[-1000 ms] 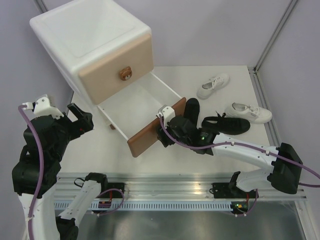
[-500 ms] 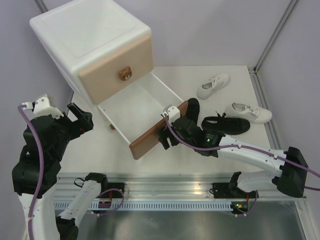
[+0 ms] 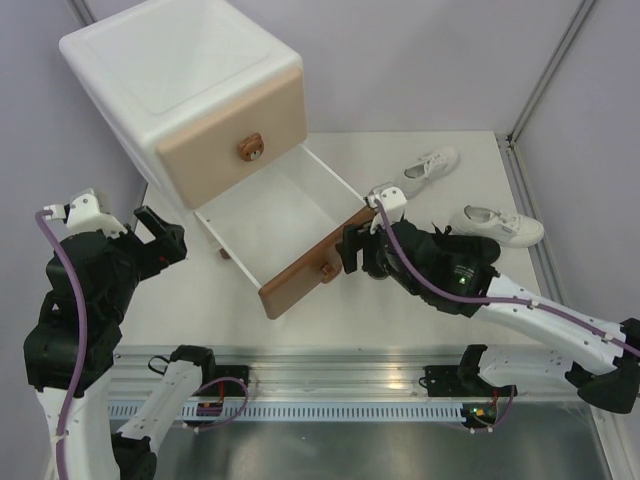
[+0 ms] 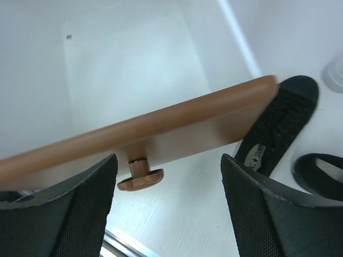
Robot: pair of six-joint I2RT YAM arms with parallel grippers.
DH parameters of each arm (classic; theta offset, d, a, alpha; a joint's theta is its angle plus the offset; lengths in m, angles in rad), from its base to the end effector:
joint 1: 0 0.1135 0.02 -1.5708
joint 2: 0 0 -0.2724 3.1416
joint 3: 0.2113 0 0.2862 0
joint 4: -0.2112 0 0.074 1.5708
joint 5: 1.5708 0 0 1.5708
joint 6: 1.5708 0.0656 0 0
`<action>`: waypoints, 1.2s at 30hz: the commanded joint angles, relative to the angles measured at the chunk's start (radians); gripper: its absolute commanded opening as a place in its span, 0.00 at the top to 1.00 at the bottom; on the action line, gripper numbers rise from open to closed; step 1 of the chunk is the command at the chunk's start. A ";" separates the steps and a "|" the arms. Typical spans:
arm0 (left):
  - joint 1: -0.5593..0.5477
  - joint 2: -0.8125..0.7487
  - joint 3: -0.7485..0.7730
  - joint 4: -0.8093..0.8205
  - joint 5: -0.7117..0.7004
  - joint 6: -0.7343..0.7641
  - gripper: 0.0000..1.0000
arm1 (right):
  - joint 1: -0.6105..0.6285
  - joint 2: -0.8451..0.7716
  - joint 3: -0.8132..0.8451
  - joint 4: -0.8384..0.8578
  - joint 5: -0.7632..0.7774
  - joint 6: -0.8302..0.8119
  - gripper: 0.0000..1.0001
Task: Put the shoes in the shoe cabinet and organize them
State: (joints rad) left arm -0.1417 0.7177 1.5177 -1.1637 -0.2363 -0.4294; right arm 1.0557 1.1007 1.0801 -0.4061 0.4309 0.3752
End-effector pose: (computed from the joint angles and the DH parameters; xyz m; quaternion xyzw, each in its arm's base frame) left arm 0.0967 0.0017 0.4862 -0.1834 0.7995 -0.0657 0.5682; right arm 0.1713 0.2469 0.3553 -0.1650 0.8129 0.2113 0.5171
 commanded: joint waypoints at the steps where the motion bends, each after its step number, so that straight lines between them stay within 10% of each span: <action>1: -0.002 -0.008 0.006 0.039 -0.006 0.004 0.00 | -0.029 -0.035 0.083 -0.117 0.205 0.096 0.18; 15: -0.004 -0.009 -0.002 0.048 0.028 -0.003 0.00 | -0.459 0.030 -0.032 -0.182 -0.010 0.267 0.43; 36: -0.004 -0.049 -0.033 0.045 0.057 -0.017 0.00 | -0.525 0.459 -0.198 0.153 -0.113 0.390 0.53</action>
State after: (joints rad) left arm -0.1417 0.6769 1.4910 -1.1461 -0.1978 -0.4297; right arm 0.5381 1.5311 0.8875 -0.3172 0.3233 0.7418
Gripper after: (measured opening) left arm 0.997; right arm 0.478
